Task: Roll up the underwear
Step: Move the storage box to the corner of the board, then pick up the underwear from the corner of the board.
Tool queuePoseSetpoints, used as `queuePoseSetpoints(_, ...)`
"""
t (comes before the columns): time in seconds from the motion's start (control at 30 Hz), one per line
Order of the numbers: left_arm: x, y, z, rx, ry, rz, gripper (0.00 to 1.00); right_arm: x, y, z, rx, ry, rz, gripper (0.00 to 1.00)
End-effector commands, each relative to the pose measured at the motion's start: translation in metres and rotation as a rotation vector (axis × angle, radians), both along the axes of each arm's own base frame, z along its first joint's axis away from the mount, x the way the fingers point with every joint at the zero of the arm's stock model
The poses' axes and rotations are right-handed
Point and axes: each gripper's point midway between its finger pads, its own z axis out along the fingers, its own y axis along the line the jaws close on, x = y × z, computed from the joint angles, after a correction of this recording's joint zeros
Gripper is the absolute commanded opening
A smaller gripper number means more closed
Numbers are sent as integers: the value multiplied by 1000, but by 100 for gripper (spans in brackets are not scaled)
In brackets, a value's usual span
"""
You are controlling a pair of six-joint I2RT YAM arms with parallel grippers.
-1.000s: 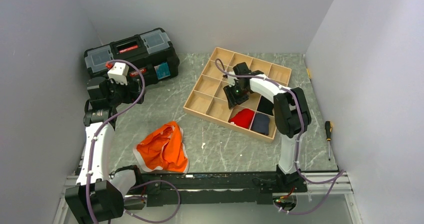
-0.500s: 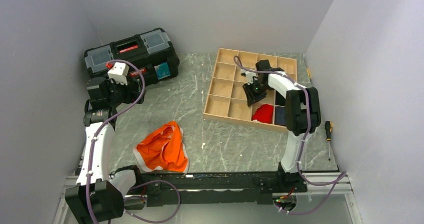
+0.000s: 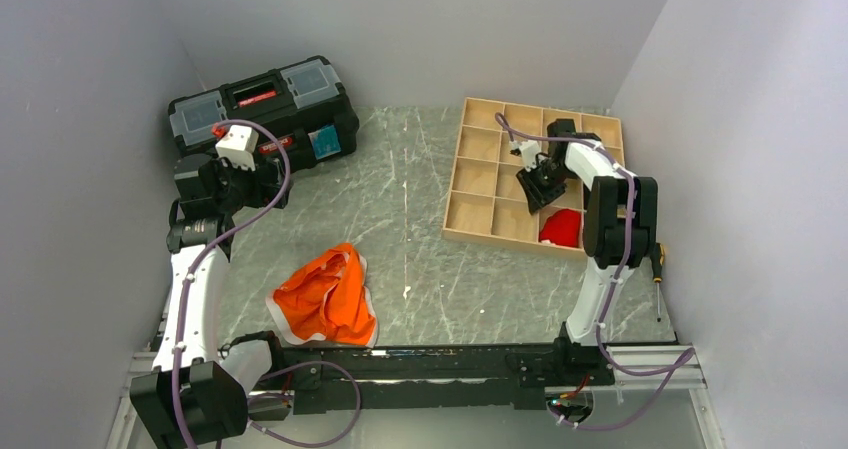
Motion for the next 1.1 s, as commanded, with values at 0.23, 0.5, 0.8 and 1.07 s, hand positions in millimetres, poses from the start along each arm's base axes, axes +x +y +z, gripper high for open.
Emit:
queuePoseSetpoints(0.23, 4, -2, 18, -3, -38, -19, 99, 34, -39, 2, -159, -2, 224, 10)
queuePoseSetpoints(0.5, 4, -2, 16, 33, -44, -44, 99, 42, -56, 8, -236, -18, 280, 11)
queuePoseSetpoints(0.8, -29, -41, -65, 358, 179, -394, 99, 61, -53, 45, -230, -136, 239, 44)
queuePoseSetpoints(1.07, -62, -78, -148, 475, 380, -634, 99, 55, -8, 118, -3, -329, 172, 75)
